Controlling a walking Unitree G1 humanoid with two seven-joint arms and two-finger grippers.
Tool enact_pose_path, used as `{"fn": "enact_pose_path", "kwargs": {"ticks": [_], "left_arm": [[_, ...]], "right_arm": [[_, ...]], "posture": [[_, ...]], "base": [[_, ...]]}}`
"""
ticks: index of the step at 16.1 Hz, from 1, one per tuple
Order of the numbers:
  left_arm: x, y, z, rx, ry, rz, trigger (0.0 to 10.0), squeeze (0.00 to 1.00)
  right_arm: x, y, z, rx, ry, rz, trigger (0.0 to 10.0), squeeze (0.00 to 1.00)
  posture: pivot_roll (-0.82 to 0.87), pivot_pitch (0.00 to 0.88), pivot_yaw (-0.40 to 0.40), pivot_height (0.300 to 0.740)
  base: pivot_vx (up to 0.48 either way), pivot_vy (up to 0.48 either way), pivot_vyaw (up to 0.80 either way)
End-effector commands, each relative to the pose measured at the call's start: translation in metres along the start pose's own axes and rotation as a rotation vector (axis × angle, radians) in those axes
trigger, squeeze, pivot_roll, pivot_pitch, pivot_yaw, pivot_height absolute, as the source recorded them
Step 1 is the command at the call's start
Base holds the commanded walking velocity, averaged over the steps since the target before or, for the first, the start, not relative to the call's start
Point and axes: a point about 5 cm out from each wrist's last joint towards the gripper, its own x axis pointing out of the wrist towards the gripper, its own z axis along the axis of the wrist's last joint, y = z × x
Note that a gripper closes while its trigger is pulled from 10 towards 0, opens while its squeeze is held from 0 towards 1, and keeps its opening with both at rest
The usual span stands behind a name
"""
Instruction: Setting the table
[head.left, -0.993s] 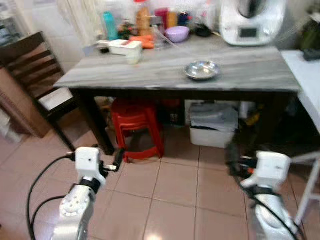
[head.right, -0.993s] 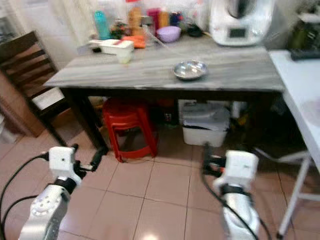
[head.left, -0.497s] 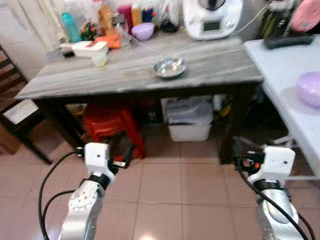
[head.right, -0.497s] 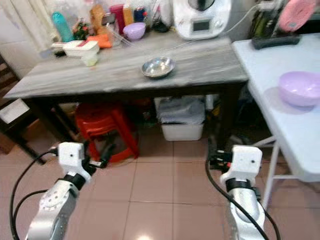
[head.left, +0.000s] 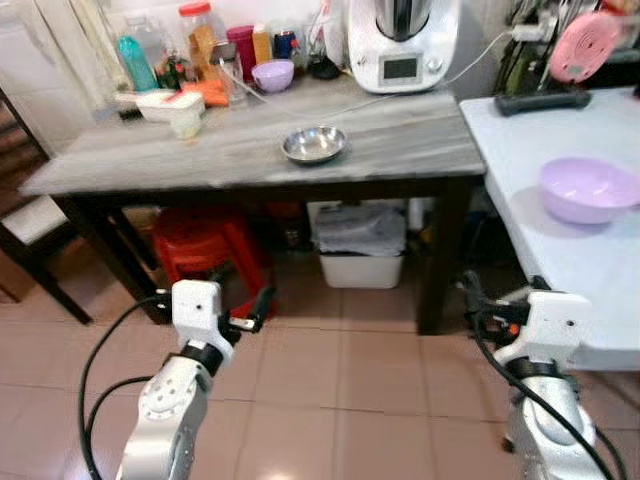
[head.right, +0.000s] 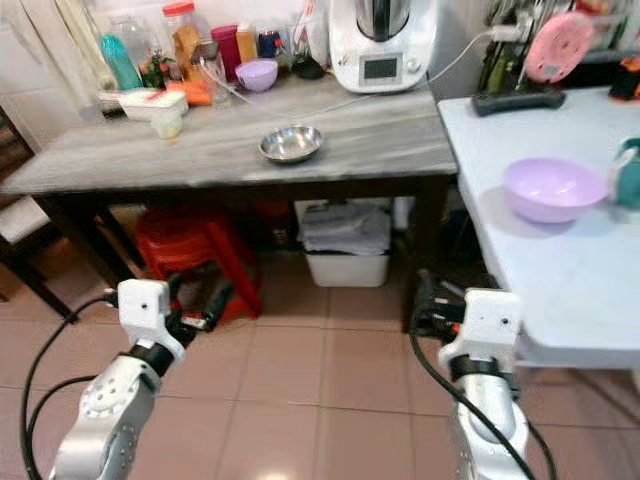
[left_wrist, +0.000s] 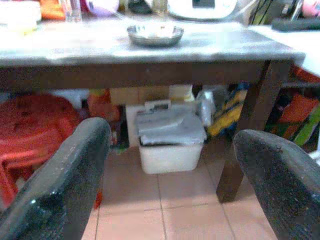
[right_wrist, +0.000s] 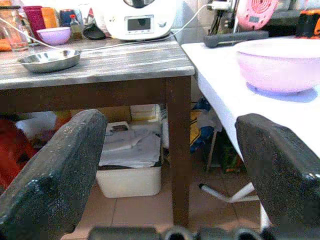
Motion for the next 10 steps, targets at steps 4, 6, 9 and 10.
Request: {"fn": "enact_pose_path", "kwargs": {"ticks": [4,6,9,10], "left_arm": [[0.0013,0.0018,0.0033,-0.003,-0.001,-0.006,10.0,0.00],[0.0013,0.0013,0.0035,-0.004,0.002,-0.011,10.0,0.00],[0.0007,0.0012,0.0030,-0.005,0.004,-0.013,10.0,0.00],[0.0007,0.0012,0.0029,-0.005,0.005,-0.013,10.0,0.00]], "right_arm": [[0.0024,0.0033,0.0044,0.000,-0.014,0.016,10.0,0.00],[0.0024,0.0040,0.0039,0.000,-0.014,0.015,10.0,0.00],[0.0016,0.0053,0.0022,0.004,-0.009,0.017,10.0,0.00],[0.0019,0.0054,0.0021,0.004,-0.008,0.017,10.0,0.00]], "posture": [[-0.08,0.000,0.140,0.740],[-0.08,0.000,0.141,0.740],[-0.08,0.000,0.141,0.740],[-0.08,0.000,0.141,0.740]], "base": [[0.000,-0.283,-0.44],[0.000,-0.276,-0.58],[0.000,-0.266,-0.34],[0.000,-0.262,0.00]]}}
